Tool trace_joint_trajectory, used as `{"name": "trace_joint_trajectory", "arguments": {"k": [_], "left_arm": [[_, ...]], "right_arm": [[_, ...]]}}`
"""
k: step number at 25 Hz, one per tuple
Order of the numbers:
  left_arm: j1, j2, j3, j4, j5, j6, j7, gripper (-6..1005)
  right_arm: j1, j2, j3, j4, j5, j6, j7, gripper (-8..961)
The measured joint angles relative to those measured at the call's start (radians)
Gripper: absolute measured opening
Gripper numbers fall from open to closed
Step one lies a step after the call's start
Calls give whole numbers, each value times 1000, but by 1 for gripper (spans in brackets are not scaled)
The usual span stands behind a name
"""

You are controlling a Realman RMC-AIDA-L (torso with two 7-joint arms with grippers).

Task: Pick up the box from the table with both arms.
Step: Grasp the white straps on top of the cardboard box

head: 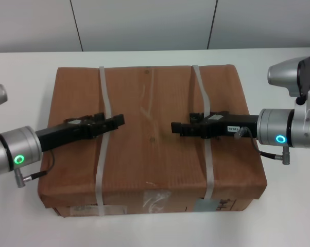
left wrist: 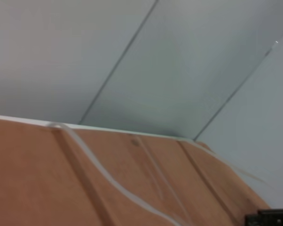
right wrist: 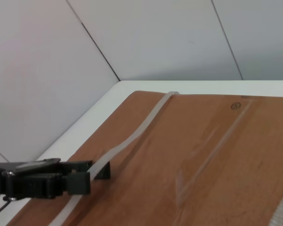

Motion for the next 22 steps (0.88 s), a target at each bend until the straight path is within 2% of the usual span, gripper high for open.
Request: {"name": "trace_joint_trajectory", "arguments": {"k": [12, 22], "left_arm": [[-54, -2, 0, 64, 47, -23, -5, 764], [-62, -2, 0, 68, 56, -23, -6, 743]], "right_arm": [[6, 1, 3, -5, 8, 0, -6, 760], [8, 1, -12, 0, 55, -9, -71, 728]]}}
